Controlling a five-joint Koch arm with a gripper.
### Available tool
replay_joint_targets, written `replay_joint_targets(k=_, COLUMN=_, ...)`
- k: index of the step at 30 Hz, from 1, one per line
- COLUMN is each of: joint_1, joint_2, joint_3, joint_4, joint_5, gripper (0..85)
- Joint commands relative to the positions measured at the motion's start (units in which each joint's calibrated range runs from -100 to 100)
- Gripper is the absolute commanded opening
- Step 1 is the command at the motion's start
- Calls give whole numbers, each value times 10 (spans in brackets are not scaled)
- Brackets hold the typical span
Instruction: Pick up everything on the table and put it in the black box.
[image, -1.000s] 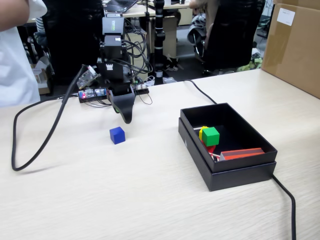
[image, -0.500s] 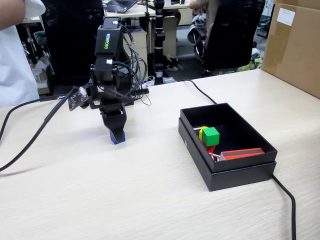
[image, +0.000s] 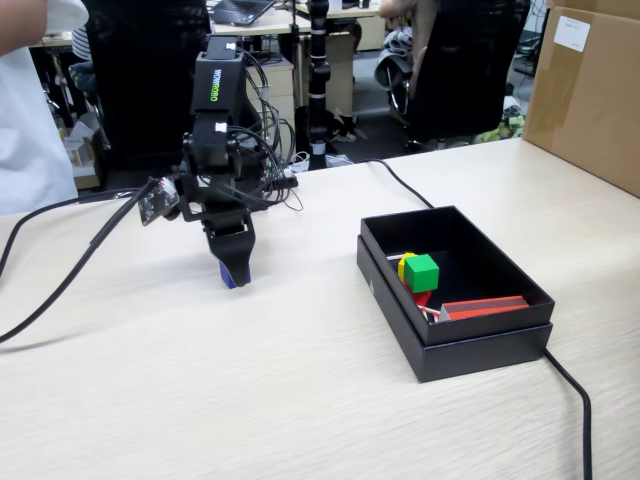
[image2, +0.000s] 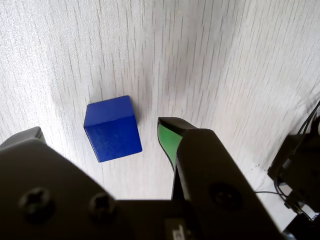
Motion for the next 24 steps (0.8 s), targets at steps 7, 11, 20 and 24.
replay_joint_targets(k=7, joint_1=-7, joint_2=0, joint_3=48, joint_4=0, joint_5=13, gripper=259)
replay_joint_targets(k=11, joint_1=-9, joint_2=-7, joint_3=49, joint_4=45, joint_5=15, gripper=60)
replay_joint_targets(k=20, joint_1=-6, joint_2=-41, joint_3=69, joint_4=48, joint_5=21, gripper=56)
replay_joint_targets(k=24, joint_1=4, joint_2=-96, joint_3=120, joint_4=25, joint_5=26, gripper=55)
